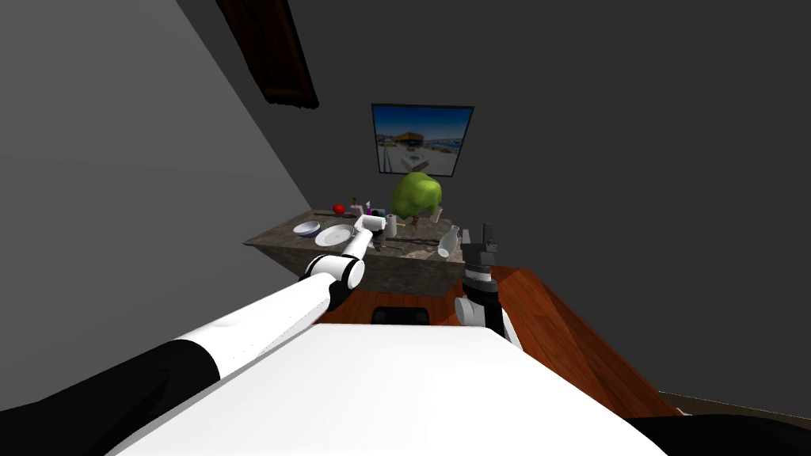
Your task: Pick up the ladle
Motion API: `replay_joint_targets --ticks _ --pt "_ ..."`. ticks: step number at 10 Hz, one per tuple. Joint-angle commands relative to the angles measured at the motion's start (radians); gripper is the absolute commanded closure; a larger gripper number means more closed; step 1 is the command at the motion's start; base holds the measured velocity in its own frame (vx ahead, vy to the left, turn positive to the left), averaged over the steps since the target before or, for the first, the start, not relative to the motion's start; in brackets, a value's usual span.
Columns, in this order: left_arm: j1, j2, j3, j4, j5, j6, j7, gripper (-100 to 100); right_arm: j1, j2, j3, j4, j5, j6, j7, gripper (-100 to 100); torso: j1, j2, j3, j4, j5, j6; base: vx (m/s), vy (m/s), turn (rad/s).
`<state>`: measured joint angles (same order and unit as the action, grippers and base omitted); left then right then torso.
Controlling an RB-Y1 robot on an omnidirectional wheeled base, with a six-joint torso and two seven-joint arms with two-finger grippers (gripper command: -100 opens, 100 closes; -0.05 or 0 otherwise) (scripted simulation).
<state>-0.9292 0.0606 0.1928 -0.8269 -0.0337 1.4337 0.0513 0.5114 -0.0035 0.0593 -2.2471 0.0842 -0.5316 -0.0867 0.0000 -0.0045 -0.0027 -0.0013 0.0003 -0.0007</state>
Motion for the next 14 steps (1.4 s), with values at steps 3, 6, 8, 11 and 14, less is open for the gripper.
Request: replay_joint_targets --ticks 3,6,8,11,14 --pt "-0.005 -0.005 0.003 0.032 0.004 0.000 -0.002 -100 0.000 0.000 0.000 0.000 0.000 0.000 0.000 0 0.000 0.002 0.001 0.000 0.000 0.000 0.032 0.001 -0.004" --pt "0.019 -0.007 -0.002 0.055 0.005 -0.045 -0.003 -100 0.000 0.000 0.000 0.000 0.000 0.000 0.000 0 0.000 0.003 0.002 0.001 0.000 0.000 0.019 -0.003 -0.006" --pt "0.019 -0.006 -0.002 0.067 0.005 -0.054 -0.002 -100 0.000 0.000 0.000 0.000 0.000 0.000 0.000 0 -0.001 0.002 0.001 0.001 0.000 0.000 0.026 -0.005 -0.001" --pt "0.021 -0.007 -0.002 0.070 0.006 -0.057 -0.003 100 0.000 0.000 0.000 0.000 0.000 0.000 0.000 0 0.000 0.001 0.000 0.000 0.000 0.001 0.000 0.000 0.000" --pt "0.020 -0.006 -0.002 0.070 0.006 -0.057 -0.002 0 0.000 0.000 0.000 0.000 0.000 0.000 0.000 0 0.000 0.000 0.000 0.000 0.000 0.001 0.000 0.000 0.000"
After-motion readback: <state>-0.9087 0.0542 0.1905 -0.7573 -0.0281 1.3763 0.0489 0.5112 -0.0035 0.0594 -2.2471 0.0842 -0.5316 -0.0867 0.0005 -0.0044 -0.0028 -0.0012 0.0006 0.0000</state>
